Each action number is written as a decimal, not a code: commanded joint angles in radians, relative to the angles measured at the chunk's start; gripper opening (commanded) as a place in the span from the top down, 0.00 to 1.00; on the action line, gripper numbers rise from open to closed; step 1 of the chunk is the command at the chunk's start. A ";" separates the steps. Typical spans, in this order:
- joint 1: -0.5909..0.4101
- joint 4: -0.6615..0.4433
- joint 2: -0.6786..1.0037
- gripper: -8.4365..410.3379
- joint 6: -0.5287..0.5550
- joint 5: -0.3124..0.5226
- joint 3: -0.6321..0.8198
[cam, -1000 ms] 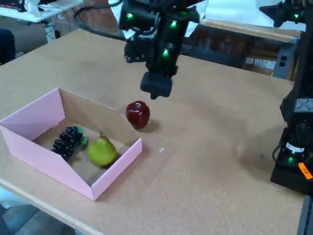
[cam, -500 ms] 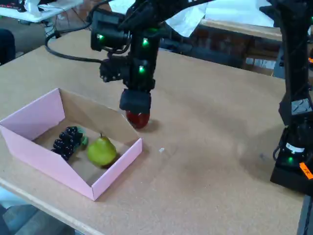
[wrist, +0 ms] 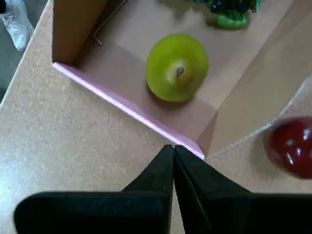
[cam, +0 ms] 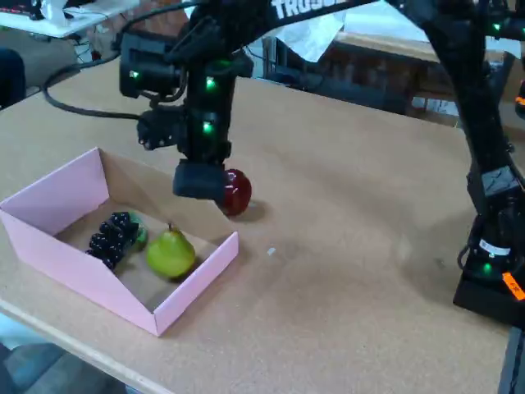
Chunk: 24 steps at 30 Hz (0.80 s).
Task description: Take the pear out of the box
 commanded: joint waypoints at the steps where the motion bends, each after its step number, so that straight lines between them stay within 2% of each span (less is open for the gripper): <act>1: 0.001 -0.004 0.041 0.98 -0.024 0.006 0.051; 14: 0.002 0.037 0.089 0.98 -0.066 0.024 0.078; 24: 0.002 0.116 0.088 0.98 -0.122 0.039 0.082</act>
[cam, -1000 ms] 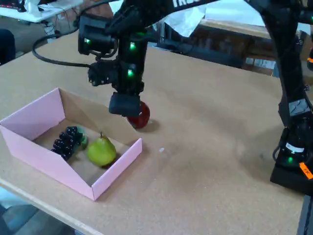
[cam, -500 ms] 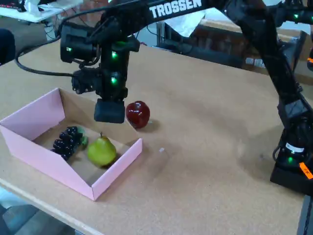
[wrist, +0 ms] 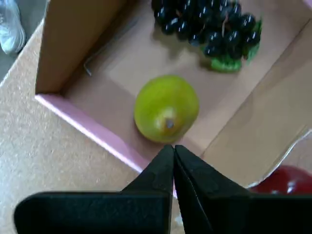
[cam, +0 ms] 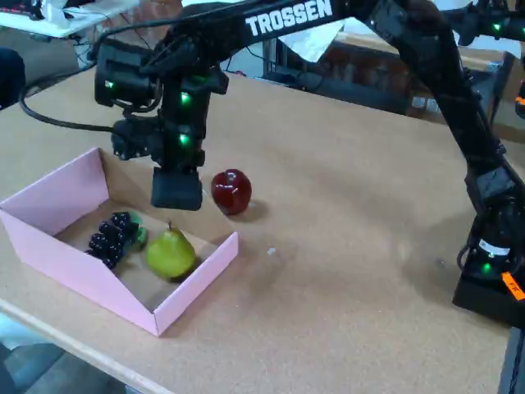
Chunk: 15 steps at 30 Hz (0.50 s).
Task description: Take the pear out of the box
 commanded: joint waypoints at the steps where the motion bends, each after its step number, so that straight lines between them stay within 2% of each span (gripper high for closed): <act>1: 0.000 0.030 0.000 0.98 -0.017 0.009 0.002; 7: 0.003 0.032 0.000 0.98 -0.023 0.045 -0.006; 15: 0.008 0.039 0.017 0.98 -0.024 0.042 -0.006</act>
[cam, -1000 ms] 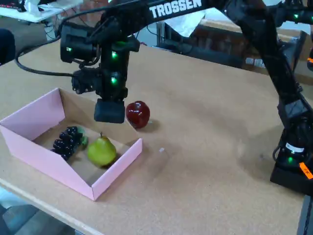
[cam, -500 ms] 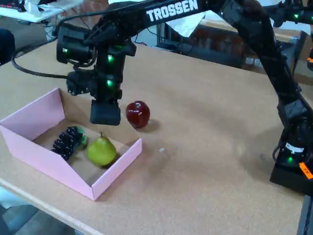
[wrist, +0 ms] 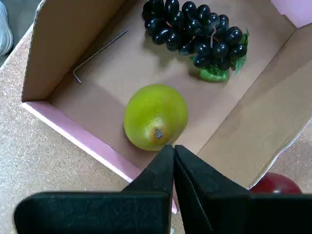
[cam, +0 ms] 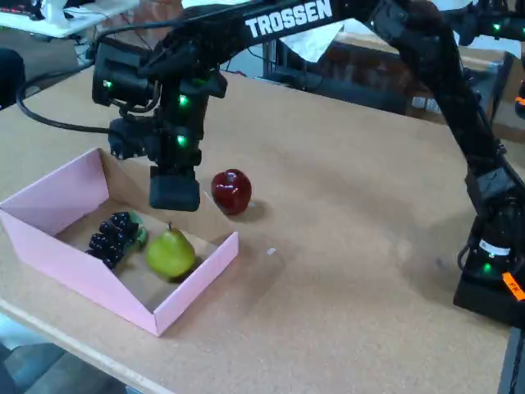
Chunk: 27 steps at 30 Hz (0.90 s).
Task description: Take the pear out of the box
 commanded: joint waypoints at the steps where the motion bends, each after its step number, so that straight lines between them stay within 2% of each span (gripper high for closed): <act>1: 0.005 0.012 0.022 0.98 -0.008 0.006 0.000; 7: 0.006 0.026 0.082 0.98 -0.001 -0.055 0.000; 20: 0.008 0.014 0.073 0.98 0.059 -0.047 0.000; 27: 0.008 -0.035 0.072 0.86 0.090 -0.048 0.000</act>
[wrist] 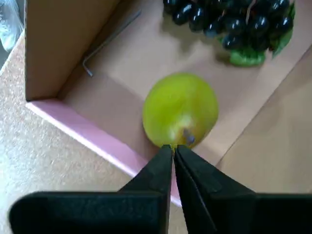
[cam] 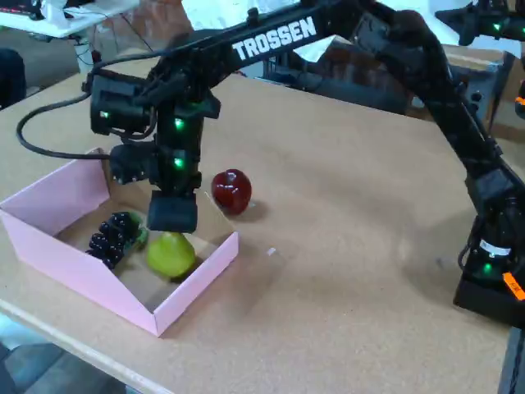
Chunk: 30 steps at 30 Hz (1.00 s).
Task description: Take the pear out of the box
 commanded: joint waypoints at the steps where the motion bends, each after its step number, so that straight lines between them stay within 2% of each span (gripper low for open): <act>1: 0.000 -0.029 -0.001 0.84 0.011 0.002 0.000; 8: 0.000 -0.037 -0.002 0.63 0.018 0.002 0.000; 12: 0.000 -0.036 -0.002 0.55 0.004 0.003 0.000; 30: 0.000 0.027 0.008 0.40 -0.048 0.039 0.000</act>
